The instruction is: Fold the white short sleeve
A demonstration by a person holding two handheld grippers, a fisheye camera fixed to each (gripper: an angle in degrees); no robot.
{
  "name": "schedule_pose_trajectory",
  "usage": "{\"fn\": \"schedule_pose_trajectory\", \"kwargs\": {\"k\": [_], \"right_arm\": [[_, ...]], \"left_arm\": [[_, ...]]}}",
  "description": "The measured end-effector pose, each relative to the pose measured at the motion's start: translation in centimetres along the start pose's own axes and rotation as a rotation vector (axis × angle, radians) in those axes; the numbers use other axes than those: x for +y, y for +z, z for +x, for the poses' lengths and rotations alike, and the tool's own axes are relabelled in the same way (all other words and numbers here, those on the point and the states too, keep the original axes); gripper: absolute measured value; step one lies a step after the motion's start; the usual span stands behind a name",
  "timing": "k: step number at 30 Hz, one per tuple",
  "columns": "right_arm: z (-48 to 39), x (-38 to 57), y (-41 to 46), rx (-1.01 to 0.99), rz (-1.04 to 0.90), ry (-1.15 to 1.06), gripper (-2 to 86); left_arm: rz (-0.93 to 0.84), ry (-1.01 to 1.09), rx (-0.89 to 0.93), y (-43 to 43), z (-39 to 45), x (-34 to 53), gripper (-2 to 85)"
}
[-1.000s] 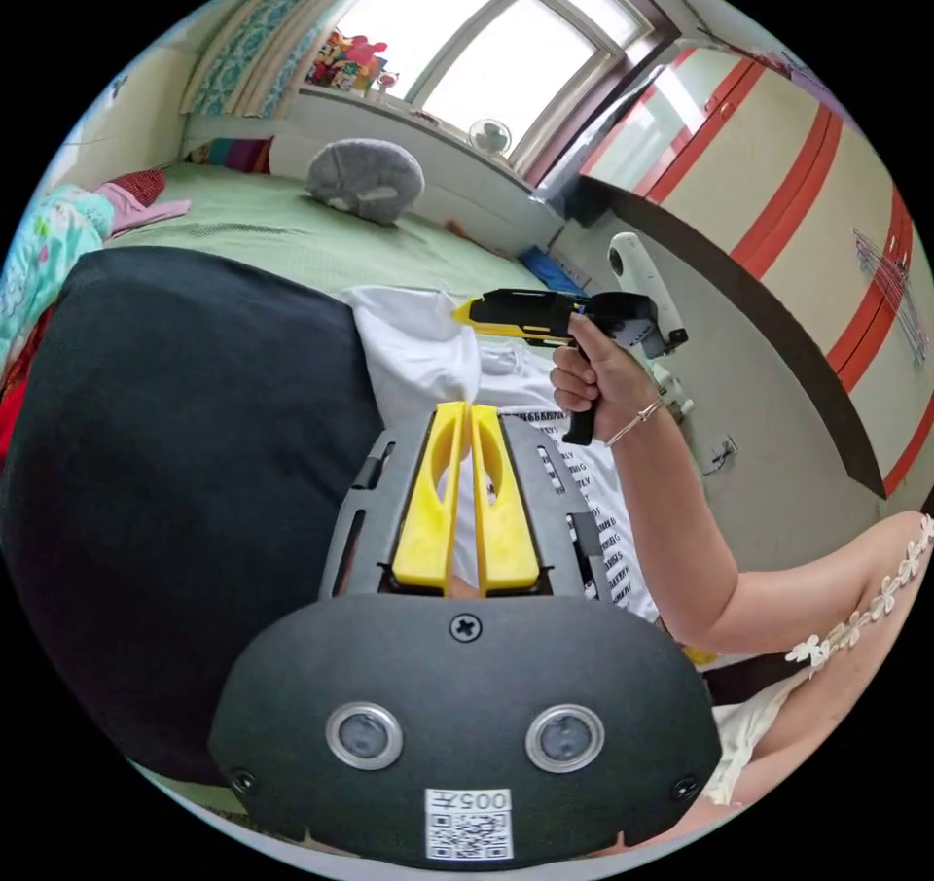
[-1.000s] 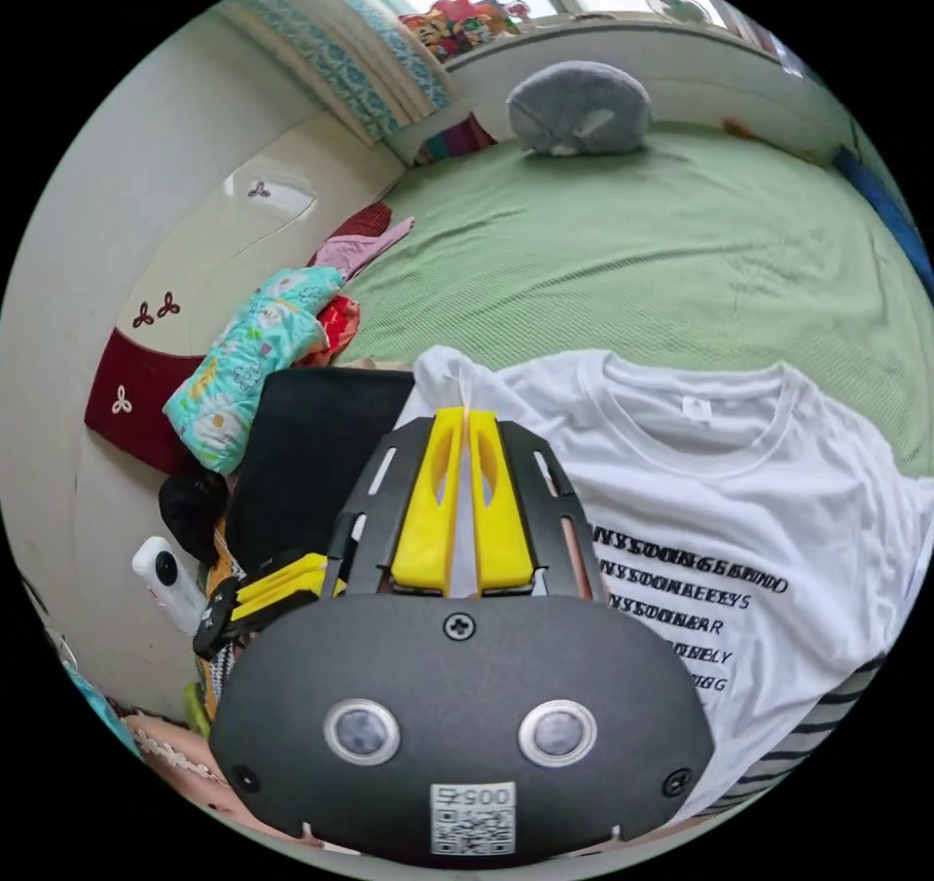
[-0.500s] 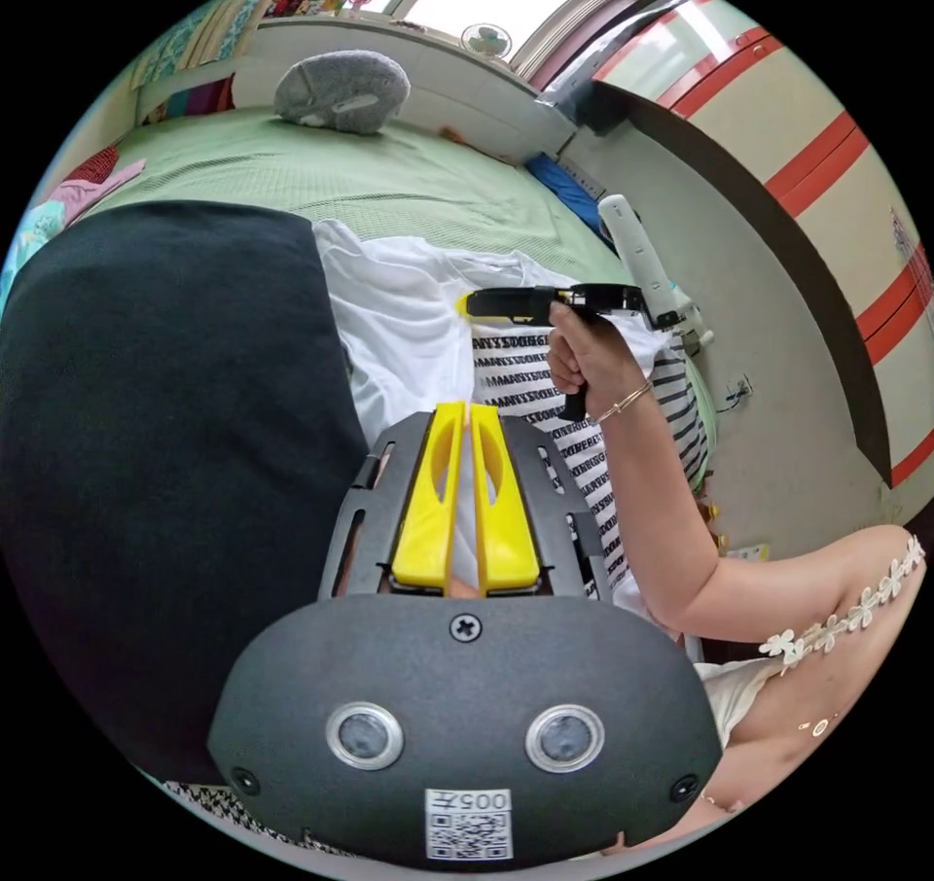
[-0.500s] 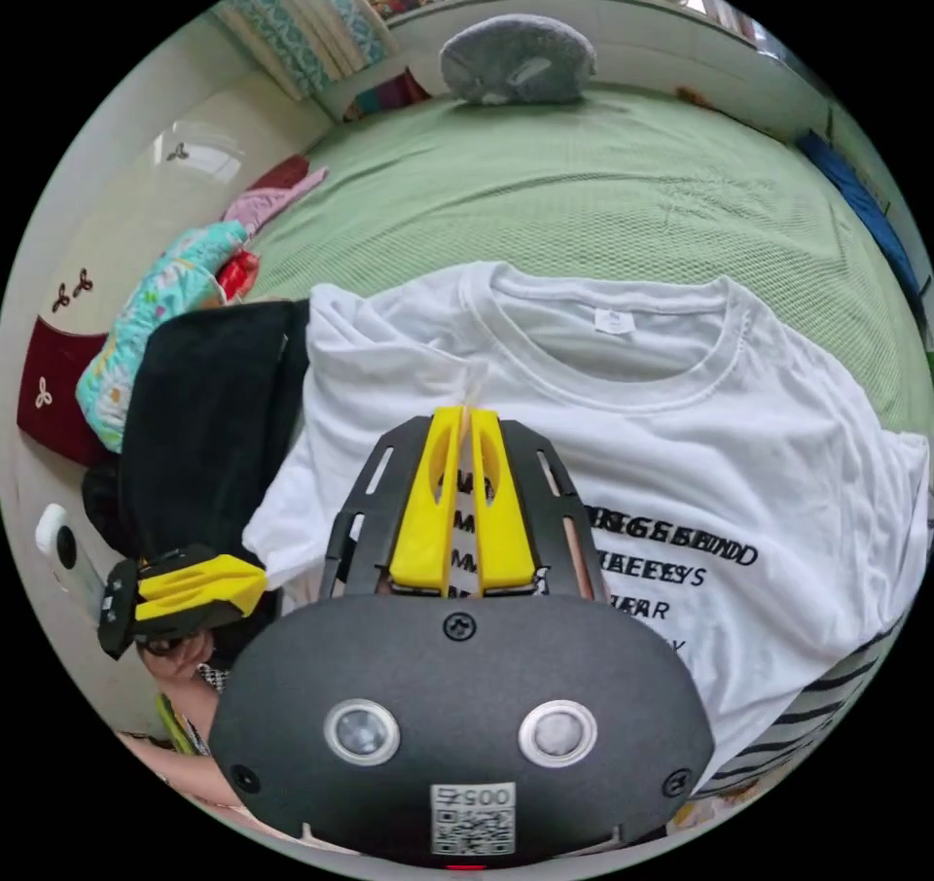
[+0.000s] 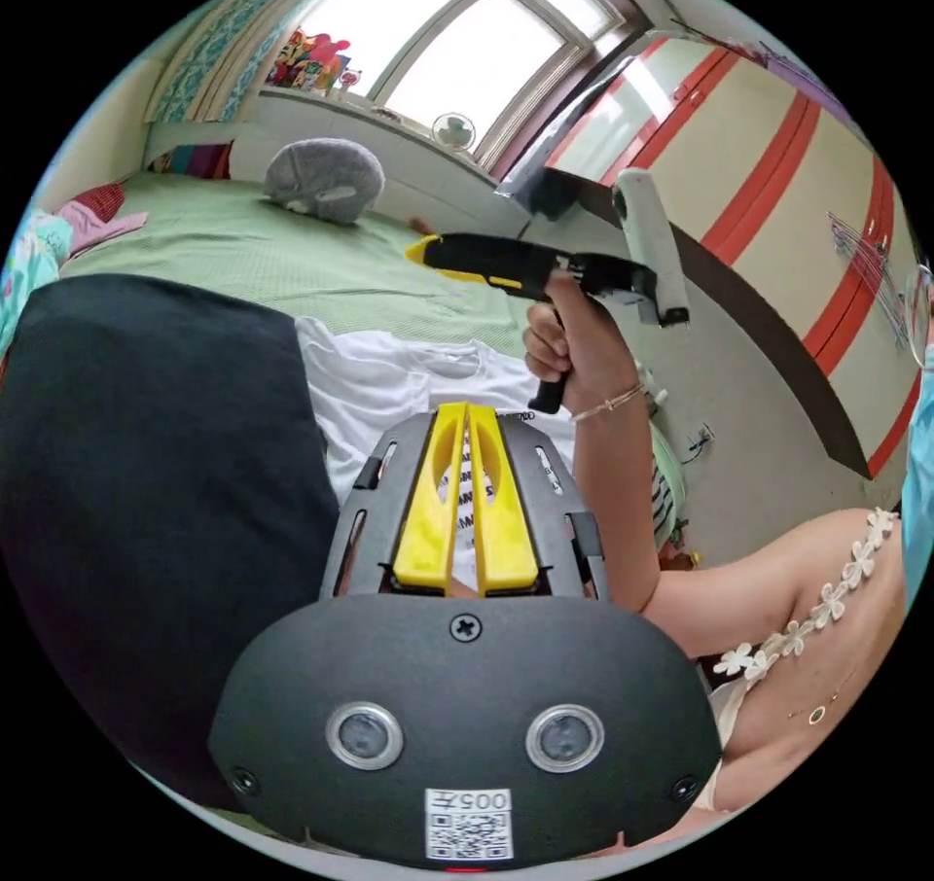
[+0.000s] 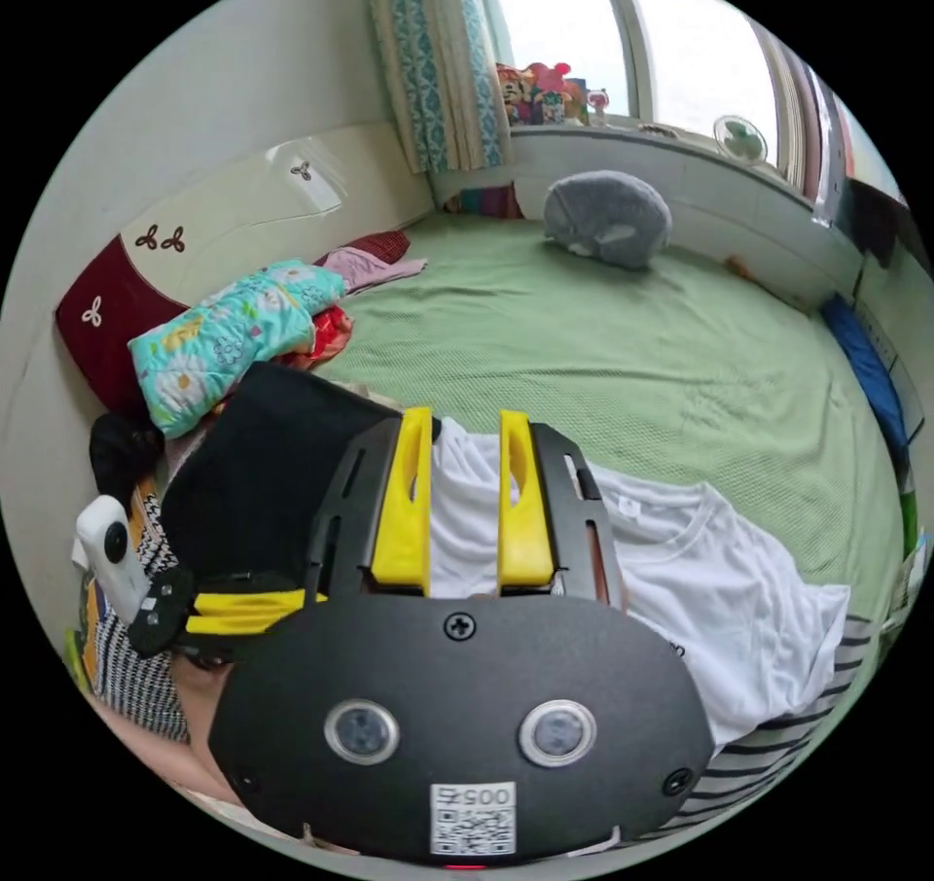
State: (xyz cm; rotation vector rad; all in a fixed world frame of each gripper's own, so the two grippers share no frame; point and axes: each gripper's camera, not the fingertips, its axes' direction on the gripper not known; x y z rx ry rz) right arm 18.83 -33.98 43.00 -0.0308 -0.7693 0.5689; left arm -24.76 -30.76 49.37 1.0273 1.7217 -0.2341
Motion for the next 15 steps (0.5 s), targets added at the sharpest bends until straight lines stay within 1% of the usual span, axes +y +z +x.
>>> {"fn": "schedule_pose_trajectory", "kwargs": {"k": [3, 5, 6, 8, 11, 15], "right_arm": [[-1.6, -1.0, 1.9, -0.026, -0.044, -0.039, 9.7], [-2.7, -1.1, 4.5, -0.044, -0.127, -0.077, 11.6], [-3.0, -1.0, 5.2, -0.038, -0.142, -0.086, 11.8], [-3.9, -0.2, 8.0, 0.013, -0.176, -0.117, 12.1], [-4.3, -0.6, 10.8, 0.057, -0.246, -0.117, 12.1], [-4.7, -0.8, 12.6, 0.008, -0.265, -0.132, 11.6]], "left_arm": [[-0.057, -0.109, -0.103, 1.5, -0.7, -0.4, -0.6], [-0.089, -0.178, -0.263, 2.7, -0.3, -0.8, -0.5], [-0.095, -0.191, -0.301, 3.0, -0.2, -0.9, -0.5], [-0.118, -0.235, -0.428, 4.4, 0.5, -1.2, -0.5], [-0.161, -0.272, -0.517, 6.7, 0.6, -1.3, -0.1], [-0.187, -0.326, -0.606, 8.2, 0.1, -1.2, 0.1]]}}
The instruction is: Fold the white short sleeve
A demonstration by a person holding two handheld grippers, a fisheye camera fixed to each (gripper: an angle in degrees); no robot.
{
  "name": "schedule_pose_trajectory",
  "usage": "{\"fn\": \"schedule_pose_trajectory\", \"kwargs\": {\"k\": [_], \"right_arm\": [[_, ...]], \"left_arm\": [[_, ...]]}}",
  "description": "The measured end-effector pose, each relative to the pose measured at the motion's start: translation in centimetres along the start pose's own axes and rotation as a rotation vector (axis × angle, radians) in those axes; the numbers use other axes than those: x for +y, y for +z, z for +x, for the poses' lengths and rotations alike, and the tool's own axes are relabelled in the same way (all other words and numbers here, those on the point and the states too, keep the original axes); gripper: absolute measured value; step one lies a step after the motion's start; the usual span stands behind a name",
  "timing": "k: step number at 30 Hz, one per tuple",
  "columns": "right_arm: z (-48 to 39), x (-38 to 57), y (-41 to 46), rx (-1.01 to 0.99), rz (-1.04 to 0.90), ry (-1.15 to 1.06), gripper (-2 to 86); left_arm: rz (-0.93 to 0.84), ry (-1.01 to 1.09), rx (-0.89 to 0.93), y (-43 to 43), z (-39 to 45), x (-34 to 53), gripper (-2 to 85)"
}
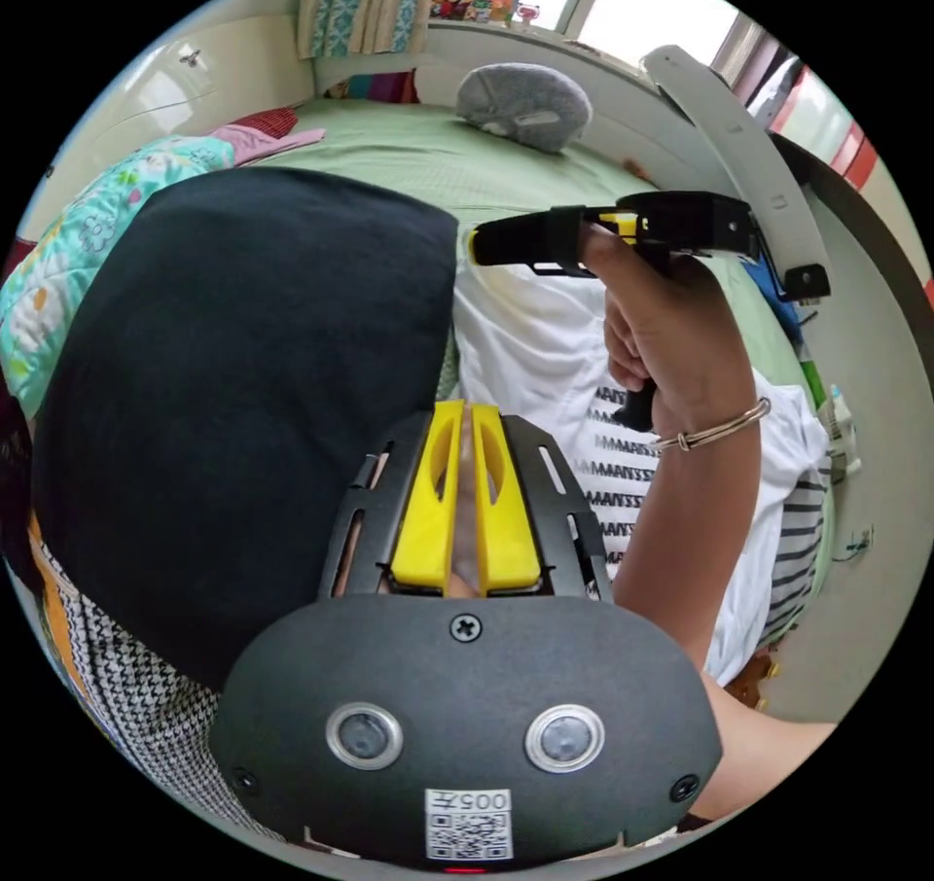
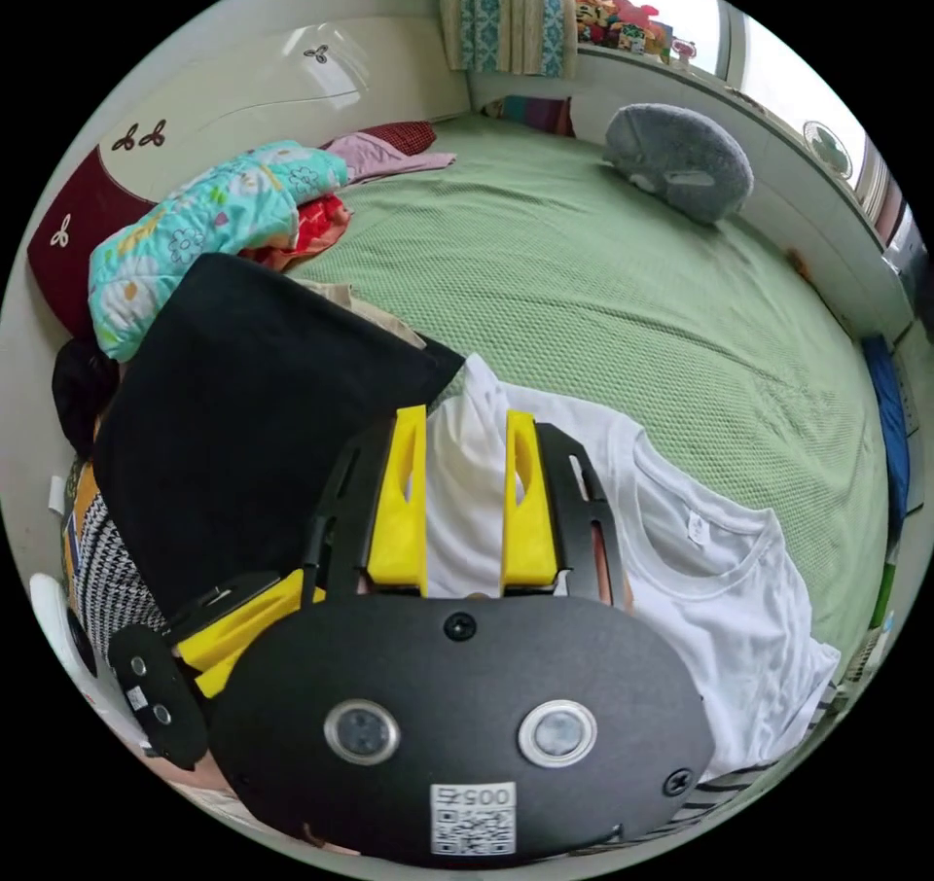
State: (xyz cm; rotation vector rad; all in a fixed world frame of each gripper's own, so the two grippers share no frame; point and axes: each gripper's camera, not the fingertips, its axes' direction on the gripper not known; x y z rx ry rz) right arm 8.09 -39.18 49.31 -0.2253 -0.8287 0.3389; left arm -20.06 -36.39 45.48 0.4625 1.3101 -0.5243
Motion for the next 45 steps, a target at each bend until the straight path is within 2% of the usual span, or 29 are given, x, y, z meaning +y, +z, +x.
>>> {"fn": "schedule_pose_trajectory", "kwargs": {"k": [6, 11, 17, 21, 25, 28, 31, 37, 45], "right_arm": [[0.0, -0.8, 2.5, 0.094, -0.027, 0.072, 3.4], [1.0, -1.3, 3.7, 0.075, -0.008, 0.138, 2.1], [2.8, -1.2, 4.0, 0.031, 0.110, 0.218, 2.1], [3.4, -1.8, 6.7, -0.013, 0.004, 0.211, 3.6], [4.5, -1.8, 3.6, -0.094, 0.069, 0.226, 6.8], [5.1, -1.4, 0.6, -0.080, 0.093, 0.217, 8.8], [5.5, -1.3, -0.1, -0.028, 0.020, 0.216, 9.5], [5.7, -2.1, 5.0, 0.061, -0.331, 0.174, 10.0], [5.5, -3.2, 5.9, 0.106, -0.351, 0.185, 5.0]], "left_arm": [[-0.088, -0.036, 0.080, 2.5, -0.3, -0.8, -0.5], [-0.124, 0.025, -0.031, 3.5, 1.7, -1.2, -0.5], [-0.127, 0.015, -0.076, 3.9, 2.1, -1.5, -0.6], [-0.130, 0.013, -0.062, 4.0, 2.1, -1.6, -0.6], [-0.134, 0.017, -0.059, 4.2, 2.1, -1.7, -0.6], [-0.135, 0.011, -0.052, 4.3, 2.0, -1.7, -0.6], [-0.134, 0.011, -0.056, 4.3, 2.0, -1.7, -0.6], [-0.136, 0.005, -0.047, 4.3, 1.7, -1.7, -0.5], [-0.139, 0.007, -0.056, 4.0, 1.3, -1.5, -0.5]]}}
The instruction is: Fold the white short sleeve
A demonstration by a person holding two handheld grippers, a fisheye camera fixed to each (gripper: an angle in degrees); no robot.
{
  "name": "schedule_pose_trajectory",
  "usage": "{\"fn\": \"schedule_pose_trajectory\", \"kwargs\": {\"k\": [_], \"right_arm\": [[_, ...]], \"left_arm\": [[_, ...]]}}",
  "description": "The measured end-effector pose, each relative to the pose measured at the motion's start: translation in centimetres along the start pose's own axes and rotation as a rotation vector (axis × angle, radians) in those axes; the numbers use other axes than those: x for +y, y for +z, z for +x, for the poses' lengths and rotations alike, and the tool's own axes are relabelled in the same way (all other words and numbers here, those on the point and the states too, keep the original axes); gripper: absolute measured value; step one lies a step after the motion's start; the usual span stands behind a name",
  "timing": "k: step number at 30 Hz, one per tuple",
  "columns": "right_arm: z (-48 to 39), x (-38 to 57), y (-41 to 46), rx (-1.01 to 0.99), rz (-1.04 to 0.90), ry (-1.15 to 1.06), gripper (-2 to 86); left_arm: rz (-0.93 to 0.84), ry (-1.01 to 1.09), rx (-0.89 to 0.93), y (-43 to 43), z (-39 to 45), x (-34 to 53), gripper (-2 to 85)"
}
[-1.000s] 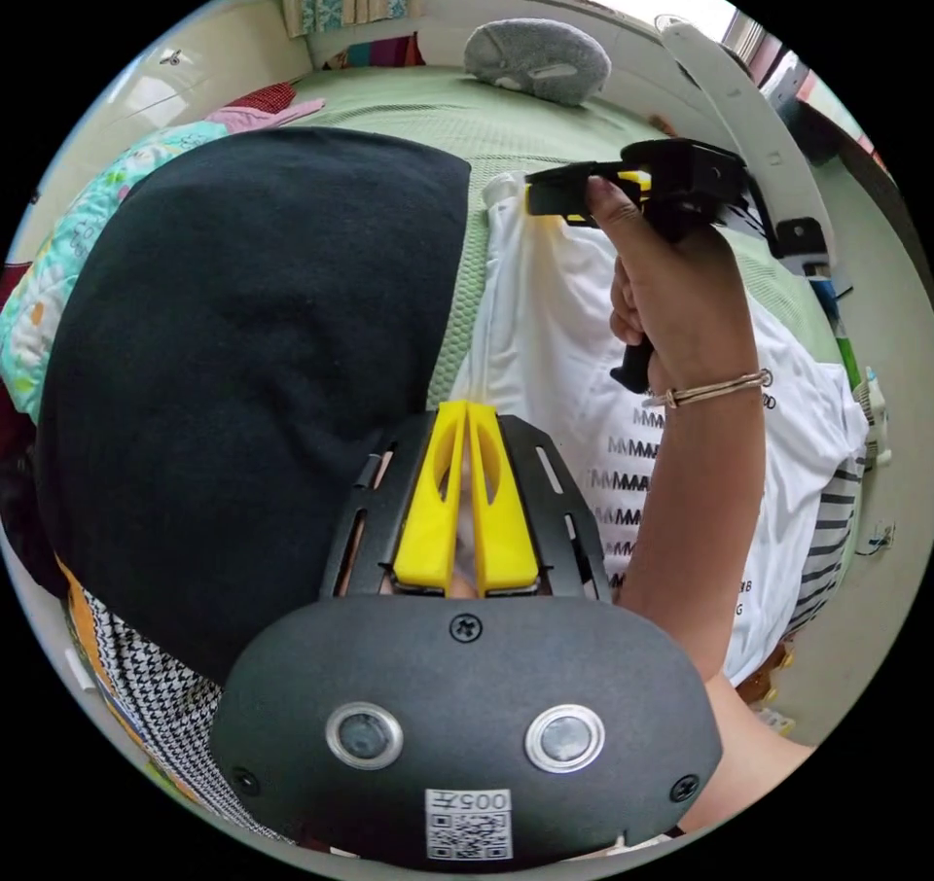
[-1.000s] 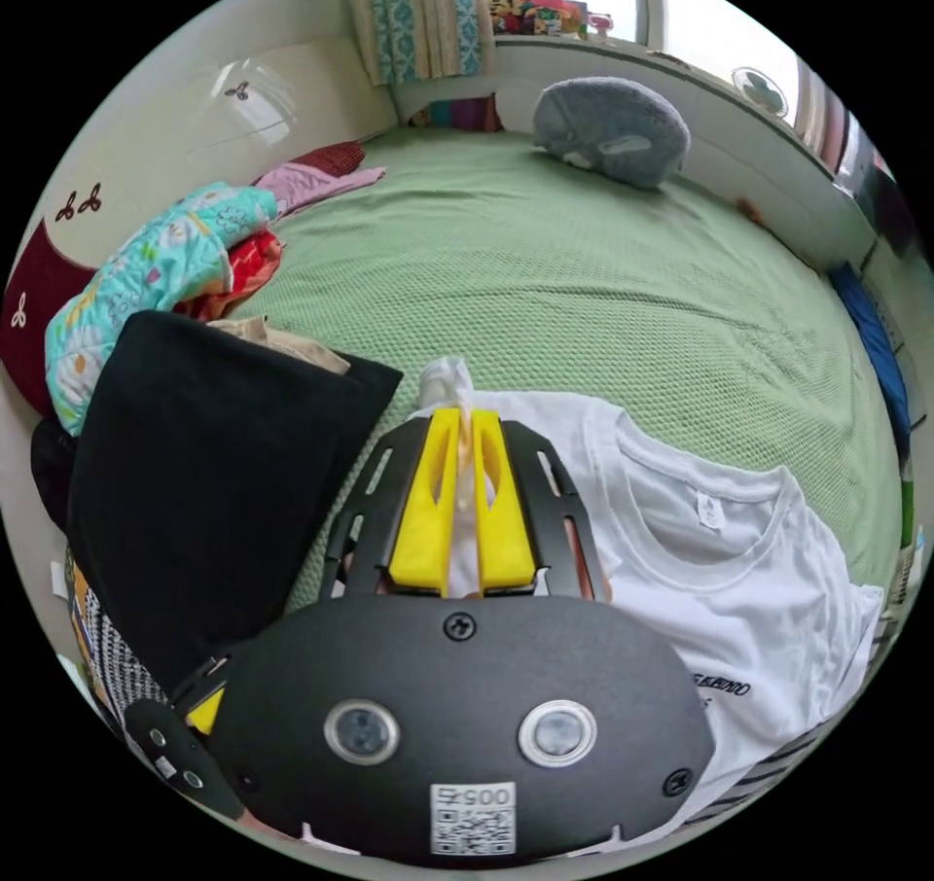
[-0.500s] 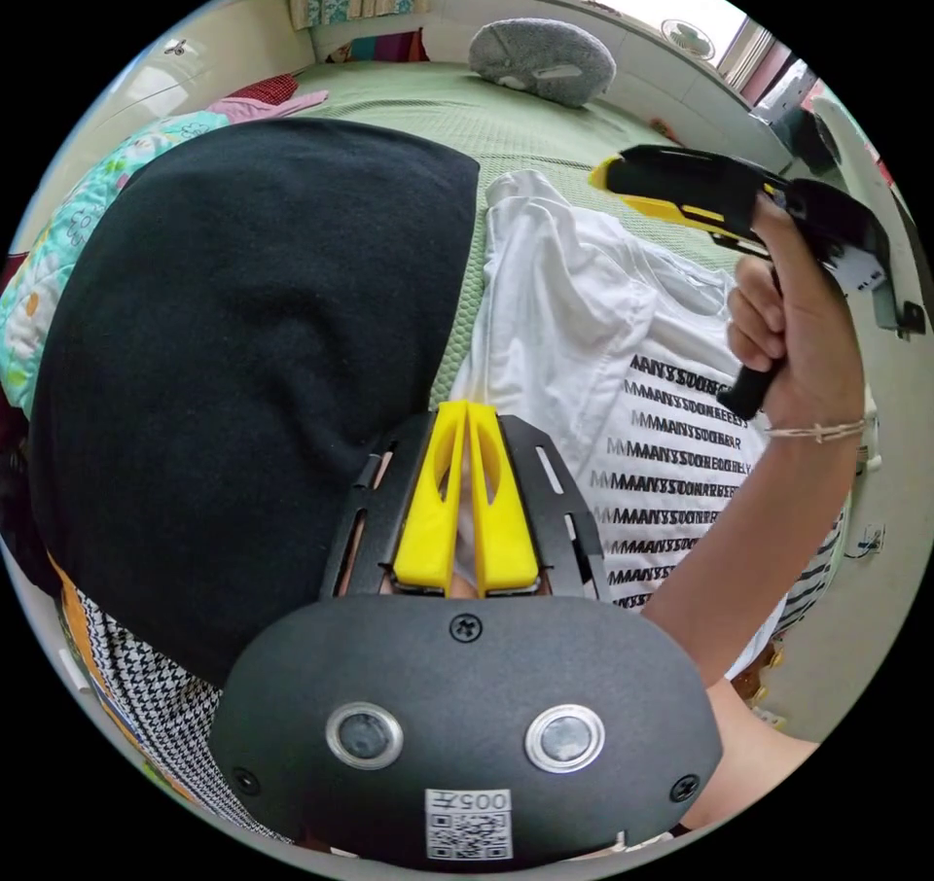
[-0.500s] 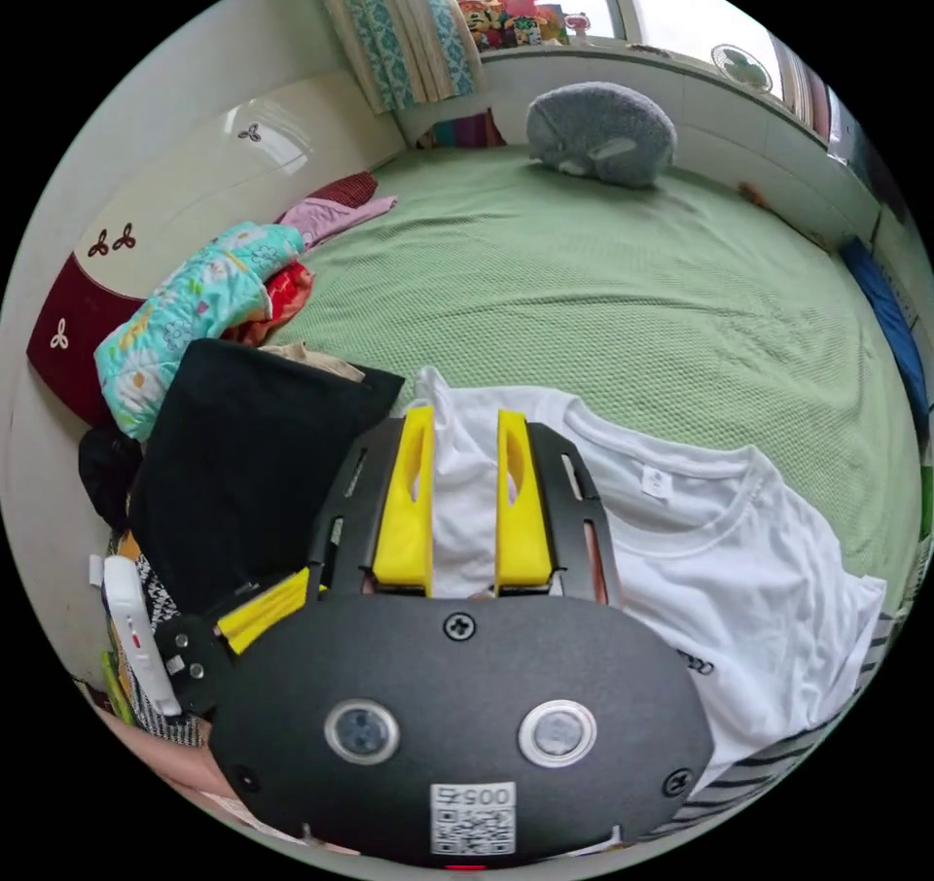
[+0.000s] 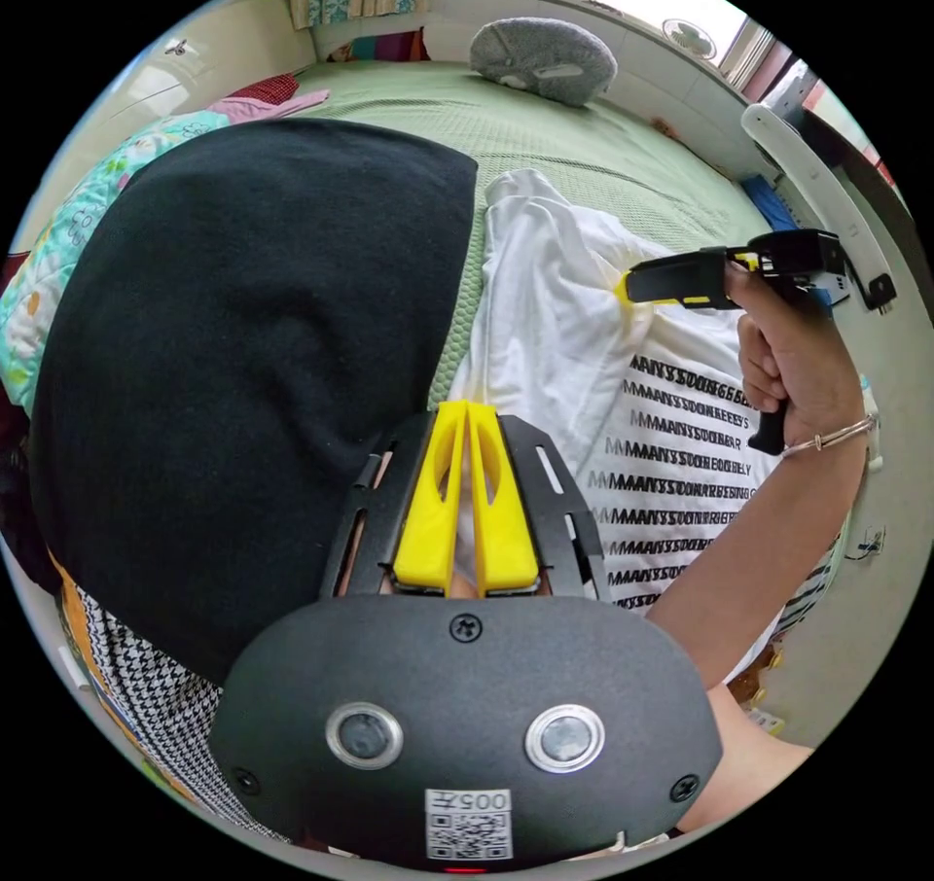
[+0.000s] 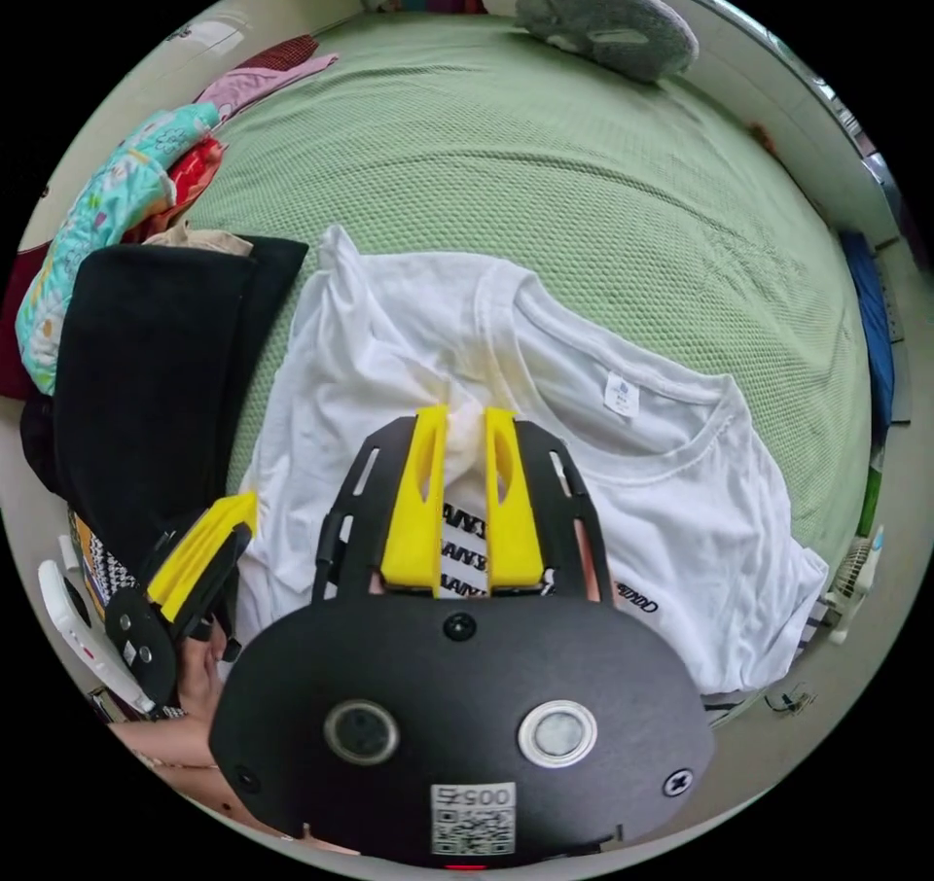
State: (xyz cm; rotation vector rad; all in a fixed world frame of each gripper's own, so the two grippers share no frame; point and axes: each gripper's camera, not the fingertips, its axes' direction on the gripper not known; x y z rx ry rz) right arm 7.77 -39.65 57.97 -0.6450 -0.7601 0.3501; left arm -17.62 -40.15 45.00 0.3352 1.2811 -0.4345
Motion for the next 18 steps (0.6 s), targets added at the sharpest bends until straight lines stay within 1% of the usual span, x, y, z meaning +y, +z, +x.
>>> {"fn": "schedule_pose_trajectory", "kwargs": {"k": [4, 9, 12, 14, 15, 18], "right_arm": [[0.5, 0.4, -1.3, 0.039, 0.042, 0.070, 0.4], [1.4, 1.2, -2.2, 0.031, 0.059, 0.133, 0.6], [1.6, 0.6, -0.9, 0.049, -0.014, 0.152, 4.9], [1.2, 0.4, -0.6, 0.110, -0.041, 0.151, 9.0], [1.0, 0.5, -0.9, 0.126, -0.031, 0.154, 9.9], [-0.4, 1.4, -3.6, 0.131, 0.113, 0.134, 10.6]], "left_arm": [[-0.001, -0.006, 0.019, -0.2, -0.6, 0.1, -0.4], [0.002, -0.008, 0.025, -0.5, -1.2, 0.3, -0.5], [0.004, -0.014, 0.034, -0.8, -1.7, 0.5, -0.5], [0.015, -0.020, 0.050, -1.1, -2.1, 0.6, -0.5], [0.024, -0.022, 0.056, -1.3, -2.2, 0.7, -0.5], [0.107, -0.026, 0.083, -2.7, -2.7, 1.2, -0.2]]}}
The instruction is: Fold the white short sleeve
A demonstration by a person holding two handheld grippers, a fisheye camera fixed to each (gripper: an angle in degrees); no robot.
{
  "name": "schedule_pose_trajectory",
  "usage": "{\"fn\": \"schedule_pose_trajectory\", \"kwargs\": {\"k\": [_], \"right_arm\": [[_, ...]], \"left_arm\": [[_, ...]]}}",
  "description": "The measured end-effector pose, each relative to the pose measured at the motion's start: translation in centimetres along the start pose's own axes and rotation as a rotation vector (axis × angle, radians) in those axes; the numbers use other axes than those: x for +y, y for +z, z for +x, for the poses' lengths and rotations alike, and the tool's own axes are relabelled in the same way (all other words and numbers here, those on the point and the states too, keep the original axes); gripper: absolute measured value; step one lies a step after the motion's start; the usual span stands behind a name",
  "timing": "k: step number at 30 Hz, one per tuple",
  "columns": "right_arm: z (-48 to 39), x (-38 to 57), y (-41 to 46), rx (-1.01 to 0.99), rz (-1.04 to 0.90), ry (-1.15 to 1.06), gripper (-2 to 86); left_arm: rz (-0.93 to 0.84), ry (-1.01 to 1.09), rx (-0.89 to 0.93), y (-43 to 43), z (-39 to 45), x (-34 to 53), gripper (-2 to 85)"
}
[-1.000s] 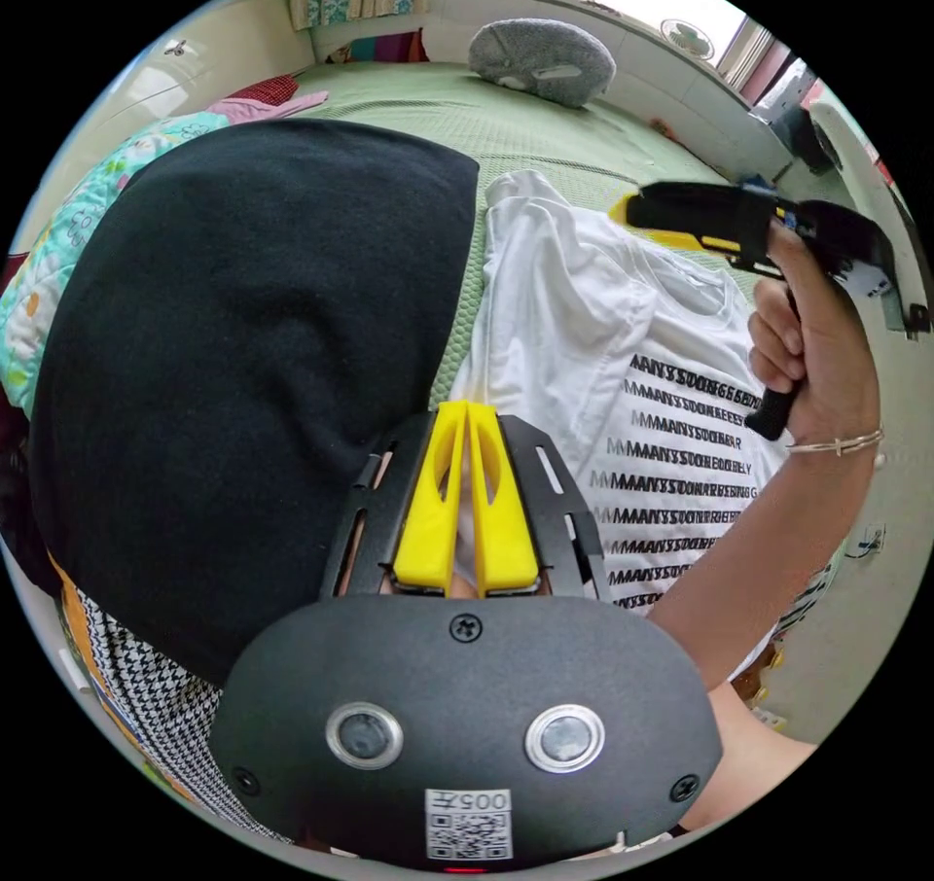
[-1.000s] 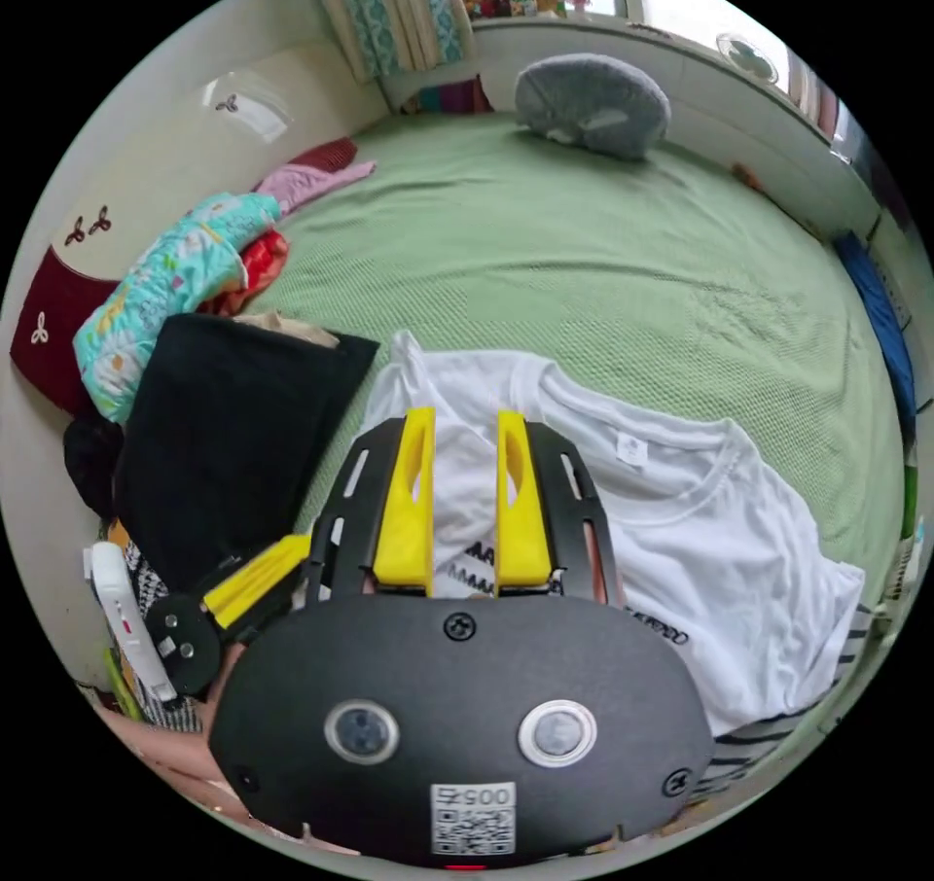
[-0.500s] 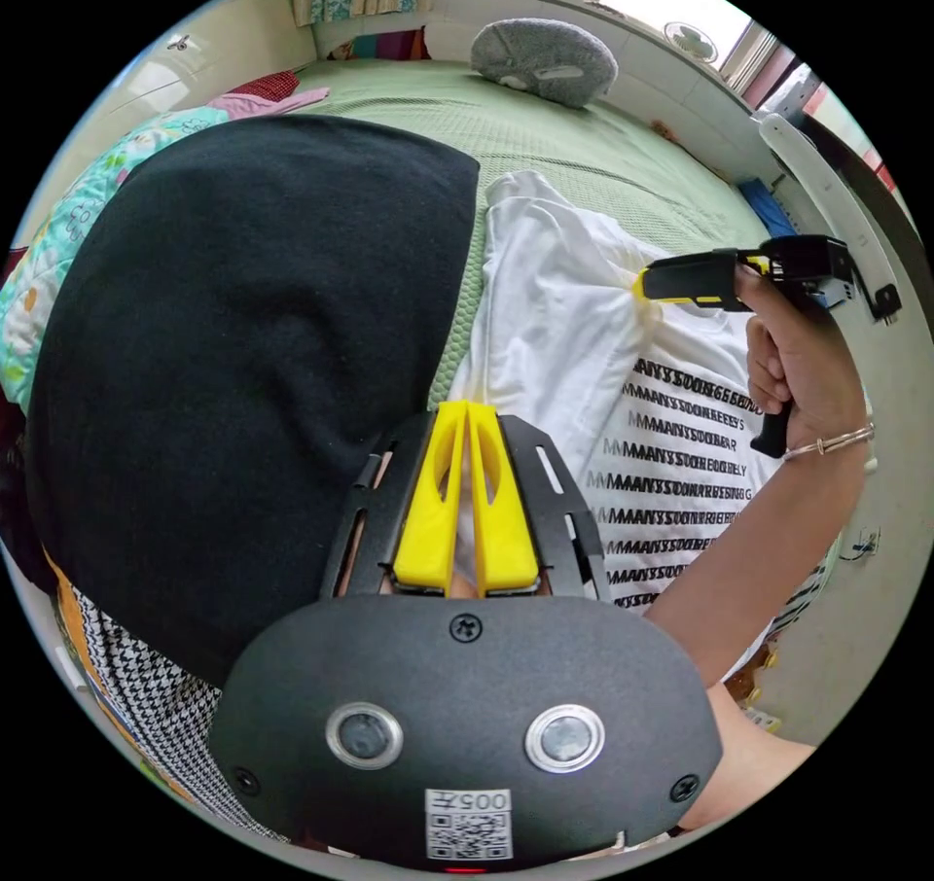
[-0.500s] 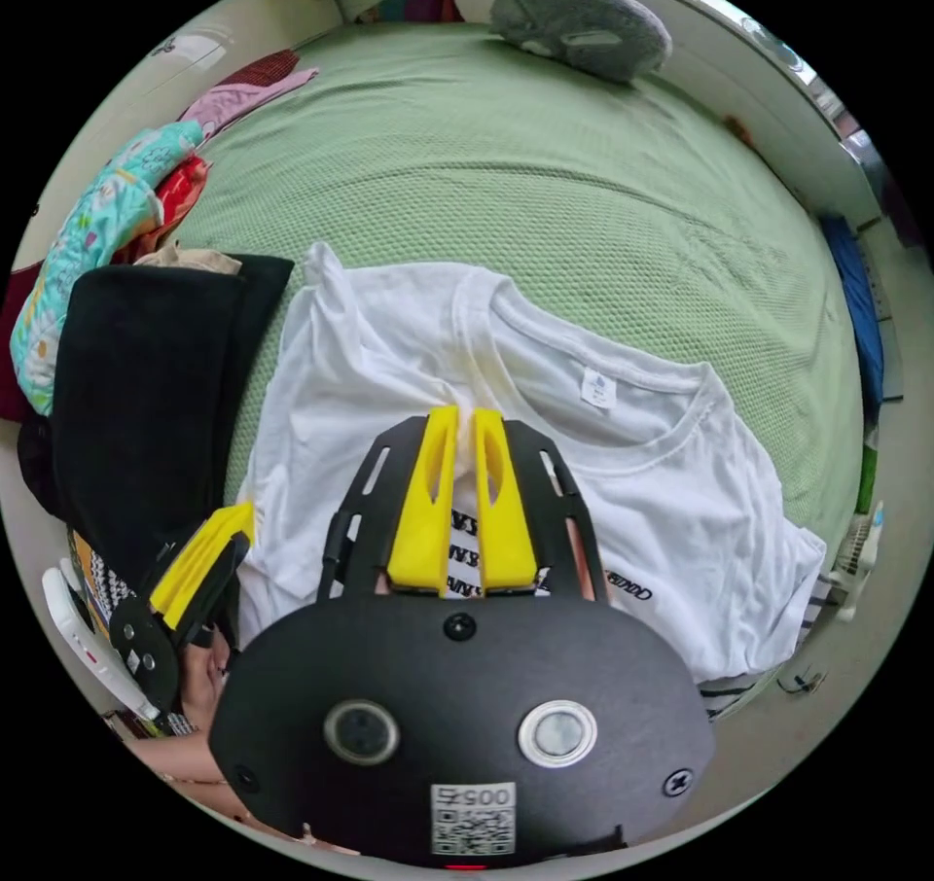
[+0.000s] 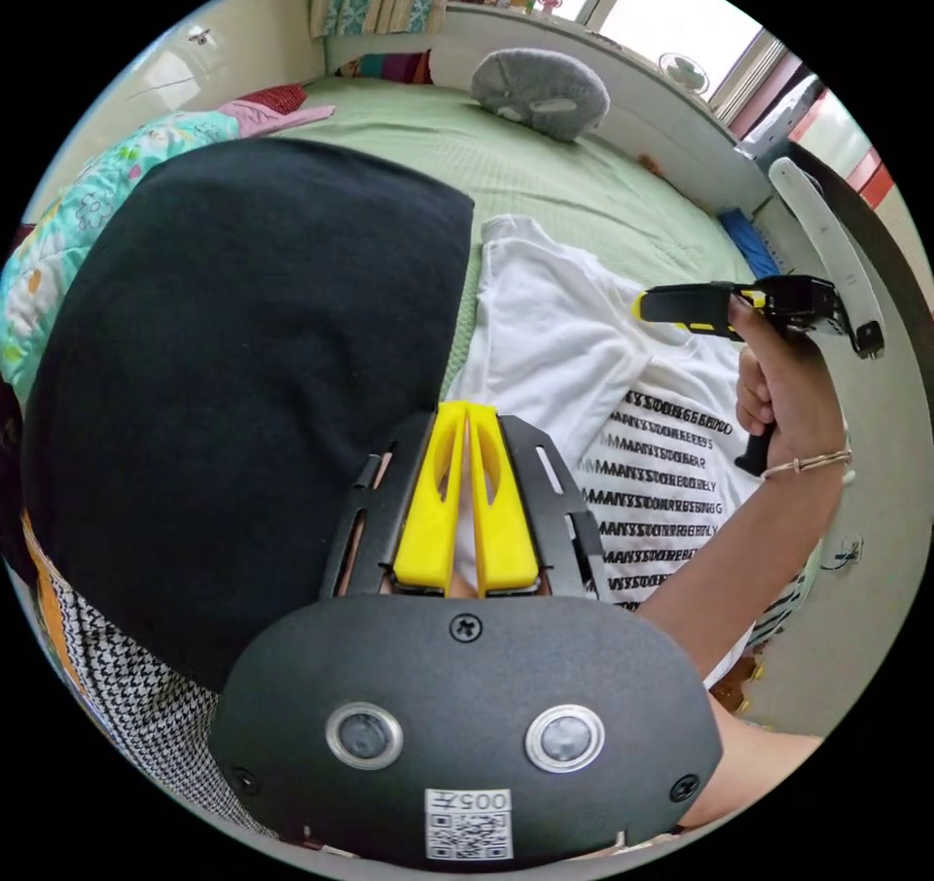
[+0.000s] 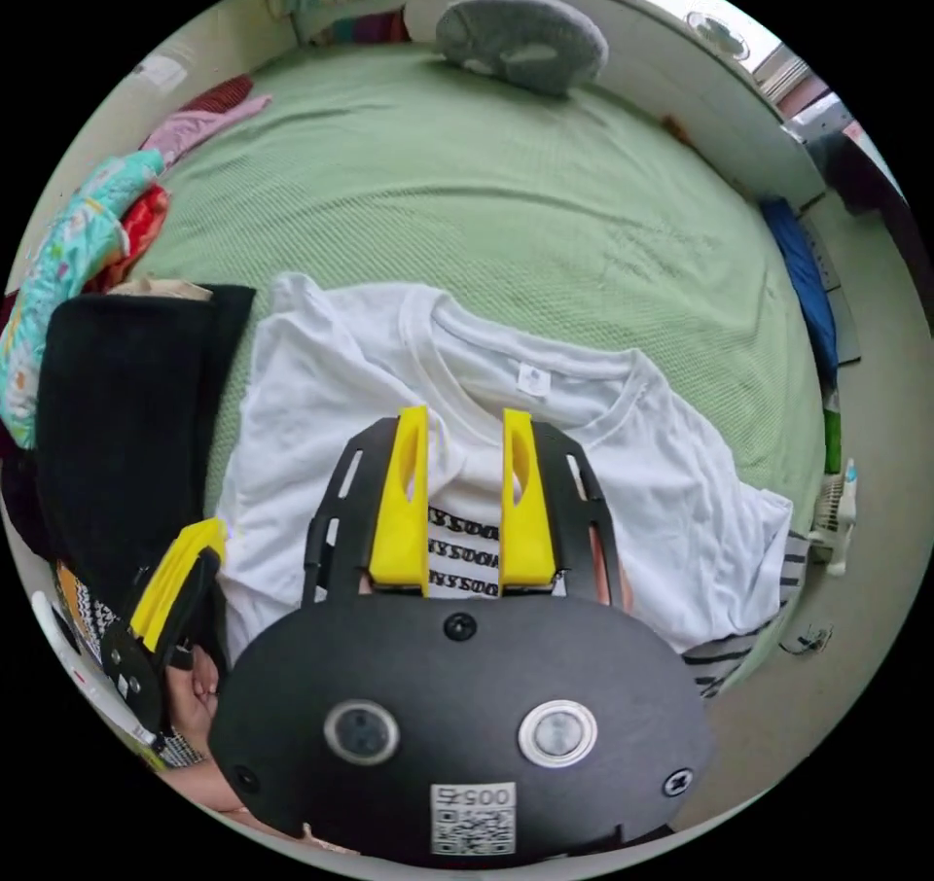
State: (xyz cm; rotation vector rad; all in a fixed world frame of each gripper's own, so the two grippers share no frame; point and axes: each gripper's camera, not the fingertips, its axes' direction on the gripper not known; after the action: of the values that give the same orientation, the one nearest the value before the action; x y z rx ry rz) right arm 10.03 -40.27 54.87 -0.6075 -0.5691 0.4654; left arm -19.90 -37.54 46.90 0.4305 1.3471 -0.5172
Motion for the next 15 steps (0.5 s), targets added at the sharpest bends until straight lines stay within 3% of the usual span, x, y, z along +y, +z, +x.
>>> {"fn": "schedule_pose_trajectory", "kwargs": {"k": [2, 7, 15], "right_arm": [[-1.0, 0.6, -2.2, -0.074, 0.135, -0.034, 10.2], [-4.2, 0.7, -3.2, -0.135, 0.224, -0.109, 7.9], [-10.1, -0.3, -0.5, -0.222, 0.113, -0.292, 10.0]], "left_arm": [[0.061, 0.004, -0.013, -0.9, -0.2, 0.3, 0.5], [0.002, 0.017, 0.016, 0.1, -0.8, 0.2, 5.0], [-0.057, 0.018, 0.024, 0.6, -1.9, -0.2, 7.2]]}}
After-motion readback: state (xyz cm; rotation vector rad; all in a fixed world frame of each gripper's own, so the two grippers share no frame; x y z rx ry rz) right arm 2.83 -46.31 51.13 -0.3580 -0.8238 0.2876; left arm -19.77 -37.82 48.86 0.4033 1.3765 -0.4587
